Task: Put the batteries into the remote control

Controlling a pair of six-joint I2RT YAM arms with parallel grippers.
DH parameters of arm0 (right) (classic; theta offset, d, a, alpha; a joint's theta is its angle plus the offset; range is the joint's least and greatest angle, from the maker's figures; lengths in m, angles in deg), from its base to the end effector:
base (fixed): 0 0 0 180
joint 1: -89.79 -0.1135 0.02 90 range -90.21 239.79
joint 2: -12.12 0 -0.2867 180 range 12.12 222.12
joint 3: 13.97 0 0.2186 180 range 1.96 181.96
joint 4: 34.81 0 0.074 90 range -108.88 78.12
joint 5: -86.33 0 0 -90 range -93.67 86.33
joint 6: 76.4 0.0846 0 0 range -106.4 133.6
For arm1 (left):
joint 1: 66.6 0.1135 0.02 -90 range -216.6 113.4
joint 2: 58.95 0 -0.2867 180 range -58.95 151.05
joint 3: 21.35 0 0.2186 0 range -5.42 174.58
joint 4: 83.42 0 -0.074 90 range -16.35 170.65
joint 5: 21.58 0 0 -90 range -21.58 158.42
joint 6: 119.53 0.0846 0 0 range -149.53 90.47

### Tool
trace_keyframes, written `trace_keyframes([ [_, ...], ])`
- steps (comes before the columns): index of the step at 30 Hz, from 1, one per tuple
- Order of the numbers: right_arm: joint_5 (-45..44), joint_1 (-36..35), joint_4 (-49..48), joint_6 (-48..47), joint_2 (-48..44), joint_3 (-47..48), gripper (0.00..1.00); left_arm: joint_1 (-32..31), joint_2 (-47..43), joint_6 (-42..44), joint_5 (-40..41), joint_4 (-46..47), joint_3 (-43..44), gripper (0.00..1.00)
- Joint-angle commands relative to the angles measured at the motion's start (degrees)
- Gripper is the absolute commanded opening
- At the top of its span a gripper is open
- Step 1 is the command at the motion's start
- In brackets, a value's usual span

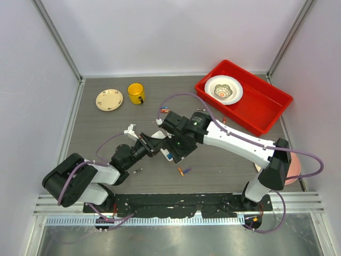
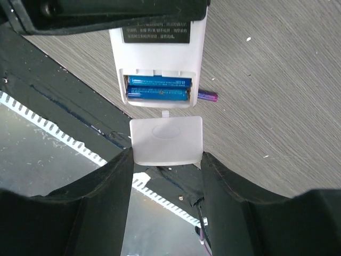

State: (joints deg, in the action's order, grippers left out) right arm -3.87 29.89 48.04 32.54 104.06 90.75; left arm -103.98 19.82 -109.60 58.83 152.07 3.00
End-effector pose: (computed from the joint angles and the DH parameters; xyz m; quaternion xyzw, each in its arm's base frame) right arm 0.1492 0.2568 0.2993 -0.3443 0.9228 0.1086 0.1348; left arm 0.1891 -0.1622 0.2199 -0.1985 0.6719 -0.6382 0.3192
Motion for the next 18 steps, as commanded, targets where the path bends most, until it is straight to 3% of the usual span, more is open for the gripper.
trace_keyframes([
  [1, 0.7, -0.5, 2.3, -1.9, 1.1, 5.2, 0.01, -0.1, 0.2, -1.1, -2.2, 11.4, 2.0, 0.0],
  [18, 0.4, -0.8, 2.6, -2.4, 5.2, 7.9, 0.01, -0.1, -0.9, -1.0, -3.2, 11.1, 1.7, 0.0],
])
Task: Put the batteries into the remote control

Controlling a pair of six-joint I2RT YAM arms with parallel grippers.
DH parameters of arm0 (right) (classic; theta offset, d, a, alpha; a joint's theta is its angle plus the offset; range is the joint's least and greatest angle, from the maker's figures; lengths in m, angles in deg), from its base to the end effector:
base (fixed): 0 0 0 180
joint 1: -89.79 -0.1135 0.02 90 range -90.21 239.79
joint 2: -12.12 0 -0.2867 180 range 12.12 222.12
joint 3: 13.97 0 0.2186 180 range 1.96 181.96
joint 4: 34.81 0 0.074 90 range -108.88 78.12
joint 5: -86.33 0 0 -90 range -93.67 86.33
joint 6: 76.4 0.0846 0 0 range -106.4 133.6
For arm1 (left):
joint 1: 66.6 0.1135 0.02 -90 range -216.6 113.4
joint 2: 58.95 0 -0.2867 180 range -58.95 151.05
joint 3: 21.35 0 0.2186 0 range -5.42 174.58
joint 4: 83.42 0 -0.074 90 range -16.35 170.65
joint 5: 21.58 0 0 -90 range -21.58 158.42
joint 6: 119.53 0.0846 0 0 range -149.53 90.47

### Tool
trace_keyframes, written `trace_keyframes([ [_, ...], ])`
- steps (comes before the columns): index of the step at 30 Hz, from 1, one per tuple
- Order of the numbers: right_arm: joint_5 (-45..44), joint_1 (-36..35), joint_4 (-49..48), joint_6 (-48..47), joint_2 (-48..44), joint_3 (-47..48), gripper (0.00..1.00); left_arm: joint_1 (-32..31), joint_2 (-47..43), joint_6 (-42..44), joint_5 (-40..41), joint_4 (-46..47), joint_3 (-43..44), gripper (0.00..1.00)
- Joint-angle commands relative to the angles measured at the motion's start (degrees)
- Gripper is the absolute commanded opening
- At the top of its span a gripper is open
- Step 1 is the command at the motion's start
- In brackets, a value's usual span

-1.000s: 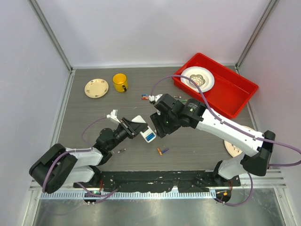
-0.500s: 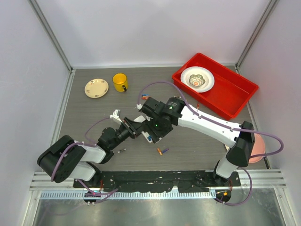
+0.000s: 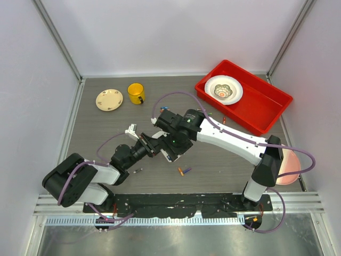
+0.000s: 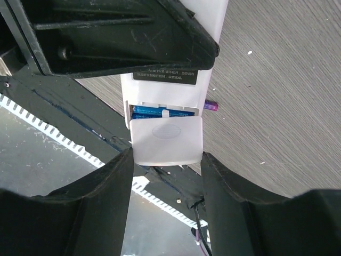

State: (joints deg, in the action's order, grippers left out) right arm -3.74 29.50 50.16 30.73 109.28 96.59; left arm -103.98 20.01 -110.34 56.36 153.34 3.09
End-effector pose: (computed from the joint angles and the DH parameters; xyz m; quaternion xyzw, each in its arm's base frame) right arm 0.1580 0.2766 0.2982 -0.3630 0.9179 0.0997 0.1253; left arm 0.1868 -0.1650 0.2230 -0.1847 0.6684 -0.6524 0.3057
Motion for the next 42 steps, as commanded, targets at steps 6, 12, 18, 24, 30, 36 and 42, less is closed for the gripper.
trace_keyframes([
  [6, -1.9, -0.5, -0.3, -0.1, -0.1, 1.9, 0.01, -0.2, -1.2, -0.1, -0.8, 9.8, 1.6, 0.0],
  [12, -1.9, -0.6, -1.0, 0.2, 0.0, 1.8, 0.01, -0.4, -1.5, -0.1, -0.7, 9.8, 1.6, 0.0],
  [18, -2.1, -0.8, -1.3, 0.3, 0.5, 2.3, 0.01, -0.8, -1.2, -0.2, -0.6, 9.8, 1.8, 0.0],
  [24, -2.0, -0.9, -1.3, 0.2, 1.0, 2.2, 0.01, -1.1, -1.3, 0.1, -0.3, 9.8, 1.9, 0.0],
  [30, -1.9, -1.0, -1.1, 0.6, 0.7, 2.1, 0.01, -1.2, -1.6, 0.3, 0.1, 9.8, 1.8, 0.0],
  [36, -2.1, -1.2, -0.9, 0.8, 0.3, 2.1, 0.01, -1.3, -1.8, 0.9, 0.8, 9.1, 1.7, 0.0],
  [42, -2.6, -1.2, -0.7, 0.9, 0.1, 1.9, 0.01, -1.4, -2.1, 1.2, 1.6, 9.1, 1.3, 0.0],
])
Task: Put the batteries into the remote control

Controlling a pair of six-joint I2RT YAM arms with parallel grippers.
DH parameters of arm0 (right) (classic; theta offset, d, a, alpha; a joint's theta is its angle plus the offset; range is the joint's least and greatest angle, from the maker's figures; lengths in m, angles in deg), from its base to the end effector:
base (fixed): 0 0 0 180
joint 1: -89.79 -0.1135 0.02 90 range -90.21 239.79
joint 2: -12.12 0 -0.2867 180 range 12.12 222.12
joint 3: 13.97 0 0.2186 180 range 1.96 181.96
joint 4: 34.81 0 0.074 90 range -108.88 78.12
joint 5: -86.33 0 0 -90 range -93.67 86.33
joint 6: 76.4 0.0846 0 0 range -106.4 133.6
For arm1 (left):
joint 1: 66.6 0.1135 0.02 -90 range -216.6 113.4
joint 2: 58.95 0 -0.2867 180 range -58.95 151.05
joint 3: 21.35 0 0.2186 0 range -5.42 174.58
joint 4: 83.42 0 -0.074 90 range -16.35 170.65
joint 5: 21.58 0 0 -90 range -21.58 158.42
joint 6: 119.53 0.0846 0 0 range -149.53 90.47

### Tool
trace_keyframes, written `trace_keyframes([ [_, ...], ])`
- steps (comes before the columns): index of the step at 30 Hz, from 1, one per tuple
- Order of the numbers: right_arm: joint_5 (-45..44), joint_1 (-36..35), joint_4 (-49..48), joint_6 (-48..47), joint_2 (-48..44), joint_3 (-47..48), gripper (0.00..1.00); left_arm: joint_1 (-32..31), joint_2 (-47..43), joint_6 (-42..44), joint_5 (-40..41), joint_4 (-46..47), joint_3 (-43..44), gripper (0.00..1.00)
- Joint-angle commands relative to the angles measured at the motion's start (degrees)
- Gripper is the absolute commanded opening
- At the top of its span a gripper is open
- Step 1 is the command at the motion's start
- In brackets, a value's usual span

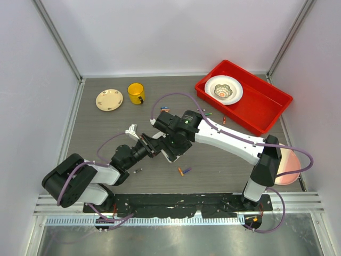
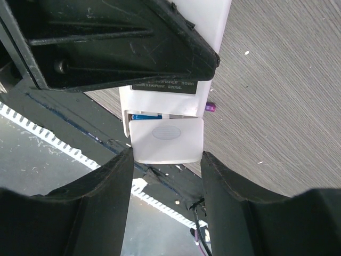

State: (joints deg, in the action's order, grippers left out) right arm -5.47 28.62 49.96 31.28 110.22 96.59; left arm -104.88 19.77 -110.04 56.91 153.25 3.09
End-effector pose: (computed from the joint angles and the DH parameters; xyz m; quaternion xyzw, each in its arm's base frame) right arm 0.1576 0.2808 0.2934 -0.3638 0.9186 0.0856 0.1286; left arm 0.1845 -0.1671 0.2237 -0.1806 0.6685 -0.6534 0.3058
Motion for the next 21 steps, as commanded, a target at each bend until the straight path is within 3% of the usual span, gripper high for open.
trace_keyframes([
  [1, -1.0, -0.4, -0.5, 0.4, -0.8, 1.8, 0.01, -0.6, -2.0, 1.1, 1.2, 9.1, 1.3, 0.0],
  [21, -2.6, -0.4, -0.1, 1.3, -0.4, 3.5, 0.01, -3.6, -8.5, 7.4, 6.1, 1.6, 0.8, 0.0],
])
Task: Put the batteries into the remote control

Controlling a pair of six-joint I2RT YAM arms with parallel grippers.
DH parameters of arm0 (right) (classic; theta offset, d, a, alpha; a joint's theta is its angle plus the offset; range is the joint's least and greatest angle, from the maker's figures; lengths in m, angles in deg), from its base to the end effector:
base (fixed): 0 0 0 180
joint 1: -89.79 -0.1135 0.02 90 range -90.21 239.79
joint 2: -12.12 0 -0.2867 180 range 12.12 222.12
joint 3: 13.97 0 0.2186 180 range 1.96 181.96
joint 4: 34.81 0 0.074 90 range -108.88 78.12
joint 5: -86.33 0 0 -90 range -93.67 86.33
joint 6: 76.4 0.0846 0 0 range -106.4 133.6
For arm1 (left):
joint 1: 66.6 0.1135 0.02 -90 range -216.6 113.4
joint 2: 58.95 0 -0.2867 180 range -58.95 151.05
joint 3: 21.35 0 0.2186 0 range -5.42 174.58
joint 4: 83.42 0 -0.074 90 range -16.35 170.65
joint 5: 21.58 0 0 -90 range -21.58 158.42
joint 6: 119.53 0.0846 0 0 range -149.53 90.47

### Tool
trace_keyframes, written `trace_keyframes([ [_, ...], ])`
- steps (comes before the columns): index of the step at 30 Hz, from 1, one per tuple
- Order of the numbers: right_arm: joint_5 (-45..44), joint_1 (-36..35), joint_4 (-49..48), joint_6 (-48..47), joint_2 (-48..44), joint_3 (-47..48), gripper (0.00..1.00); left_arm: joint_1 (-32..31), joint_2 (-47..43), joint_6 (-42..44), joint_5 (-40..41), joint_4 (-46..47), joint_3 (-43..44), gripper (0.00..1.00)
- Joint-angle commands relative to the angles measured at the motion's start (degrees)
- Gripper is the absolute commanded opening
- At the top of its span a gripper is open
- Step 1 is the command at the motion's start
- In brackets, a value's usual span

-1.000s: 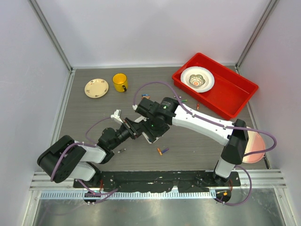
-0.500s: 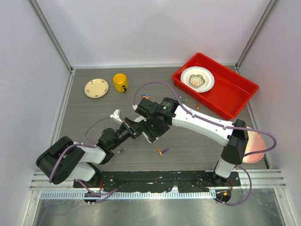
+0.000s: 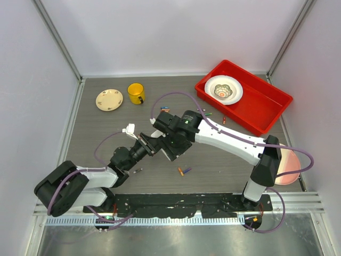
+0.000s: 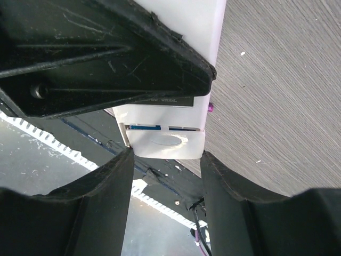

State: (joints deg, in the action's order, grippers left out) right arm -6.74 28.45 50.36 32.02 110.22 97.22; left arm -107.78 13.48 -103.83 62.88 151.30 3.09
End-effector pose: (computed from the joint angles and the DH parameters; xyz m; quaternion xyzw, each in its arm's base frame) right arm 0.1584 0.2804 0.2961 -0.3574 0.9205 0.0795 0.1364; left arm 0.1729 -0.1621 0.2429 -0.1545 0.6464 -0.6484 0.3713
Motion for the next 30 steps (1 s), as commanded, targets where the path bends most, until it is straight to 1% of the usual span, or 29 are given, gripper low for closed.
trace_keyframes([
  [1, -1.6, -0.3, -0.2, 0.4, -0.4, 3.0, 0.01, -0.6, -2.3, 1.2, 0.1, 3.4, 0.8, 0.0],
  [11, 1.4, -0.3, 3.6, -0.5, -0.5, 6.3, 0.01, -0.6, -1.1, 0.9, 0.3, 3.3, 0.4, 0.0],
  [14, 2.3, -0.3, 4.8, -1.0, -0.2, 6.5, 0.01, -0.6, -0.8, 0.7, 0.3, 3.7, 0.5, 0.0],
  [15, 4.1, -0.3, 5.1, -1.2, 0.0, 6.6, 0.01, -0.6, -0.4, 0.7, 0.4, 3.9, 0.5, 0.0],
  [23, 5.6, -0.3, 6.4, -1.2, 0.4, 7.0, 0.01, -0.6, 0.4, 0.6, 0.9, 5.5, 0.1, 0.0],
  [28, 3.6, -0.2, 6.4, -0.9, -0.2, 5.6, 0.01, -0.6, -1.1, 0.8, 3.5, 4.4, -1.2, 0.0],
  [29, 2.8, -0.2, 6.0, -0.5, -0.8, 3.9, 0.01, -0.6, -1.8, 1.0, 4.1, 4.0, -1.6, 0.0],
  [30, -0.6, 0.3, 5.2, -0.2, -1.3, 2.5, 0.01, -0.6, -2.5, 1.1, 4.6, 2.3, -1.9, 0.0],
])
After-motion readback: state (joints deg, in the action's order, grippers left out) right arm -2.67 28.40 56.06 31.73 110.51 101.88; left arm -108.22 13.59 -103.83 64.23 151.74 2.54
